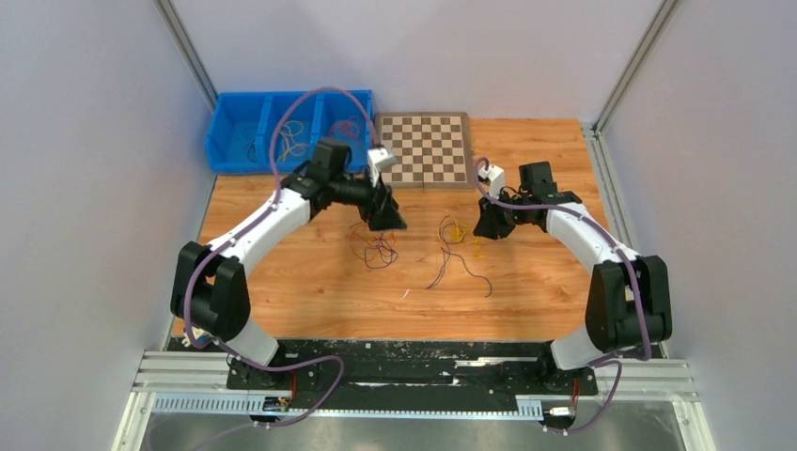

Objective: Untangle the cables

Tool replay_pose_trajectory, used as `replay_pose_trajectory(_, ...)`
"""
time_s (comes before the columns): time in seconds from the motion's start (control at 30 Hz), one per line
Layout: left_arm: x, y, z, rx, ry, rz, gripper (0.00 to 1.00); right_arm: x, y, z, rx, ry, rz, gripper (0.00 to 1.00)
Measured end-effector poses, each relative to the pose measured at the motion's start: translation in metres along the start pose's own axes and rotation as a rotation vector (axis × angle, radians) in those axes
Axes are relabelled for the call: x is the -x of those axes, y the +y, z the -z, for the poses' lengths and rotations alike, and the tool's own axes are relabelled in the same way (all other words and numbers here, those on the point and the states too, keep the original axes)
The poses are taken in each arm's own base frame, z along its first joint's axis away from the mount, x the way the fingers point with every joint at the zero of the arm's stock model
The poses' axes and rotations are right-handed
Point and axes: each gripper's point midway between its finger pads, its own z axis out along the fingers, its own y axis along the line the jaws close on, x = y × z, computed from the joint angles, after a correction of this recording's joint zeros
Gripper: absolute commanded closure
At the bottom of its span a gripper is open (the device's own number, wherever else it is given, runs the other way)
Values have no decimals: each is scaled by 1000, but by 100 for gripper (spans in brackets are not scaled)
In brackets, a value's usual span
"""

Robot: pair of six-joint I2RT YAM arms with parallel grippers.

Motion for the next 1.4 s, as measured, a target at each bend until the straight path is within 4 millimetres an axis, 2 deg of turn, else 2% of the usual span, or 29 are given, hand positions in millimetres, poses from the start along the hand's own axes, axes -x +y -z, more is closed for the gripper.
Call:
replay_pose_trajectory(0.07, -31, -14, -15, -37, 65, 73, 16, -14, -4, -7, 6, 47, -15, 53)
replay_pose_trajectory(0.13, -46, -18, -22, -42, 101, 133, 16, -24, -6, -14, 15, 81, -31, 43)
replay_pose_trajectory(0.23, -47, -11, -23, -8, 105, 156, 16, -32, -12, -25, 31, 117, -61, 36)
replay_pose_trajectory(0.37, -40, -2, -20, 33, 92, 139, 15, -27, -24, -39, 37, 128, -76, 29)
replay_pose_trajectory(0.43, -38, 1, -19, 47, 90, 134, 15, -24, -29, -46, 39, 130, -75, 30)
replay_pose_trajectory(0.57, -38, 5, -19, 74, 92, 130, 15, -25, -34, -62, 46, 147, -68, 47)
replay_pose_trajectory(0.6, -38, 6, -18, 82, 93, 130, 15, -27, -34, -67, 50, 155, -66, 54)
replay_pose_trajectory(0.7, -38, 10, -16, 100, 92, 129, 15, -31, -35, -76, 52, 174, -63, 91)
replay_pose_trajectory(0.73, -37, 12, -15, 108, 90, 130, 15, -32, -35, -77, 50, 179, -60, 98)
replay_pose_trajectory(0.83, -34, 17, -9, 129, 79, 133, 15, -30, -35, -77, 42, 181, -56, 100)
replay_pose_trajectory(0.93, -30, 26, 4, 161, 55, 142, 12, -14, -29, -66, 47, 143, -36, 100)
replay_pose_trajectory(1.0, -22, 33, 18, 193, 23, 138, 10, 13, -14, -46, 69, 71, -10, 100)
replay_pose_trajectory(1.1, -2, 35, 44, 231, -39, 74, 8, 72, 15, -2, 84, -92, 79, 100)
replay_pose_trajectory(1.2, 24, 17, 61, 219, -107, -36, 6, 131, 54, 48, 101, -267, 208, 100)
replay_pose_trajectory(1.23, 31, 11, 63, 209, -126, -71, 6, 145, 68, 60, 115, -308, 245, 100)
replay_pose_trajectory(1.3, 49, -5, 67, 180, -167, -144, 5, 163, 94, 77, 152, -365, 296, 100)
replay_pose_trajectory(1.4, 73, -23, 68, 143, -210, -237, 4, 178, 122, 86, 210, -399, 333, 100)
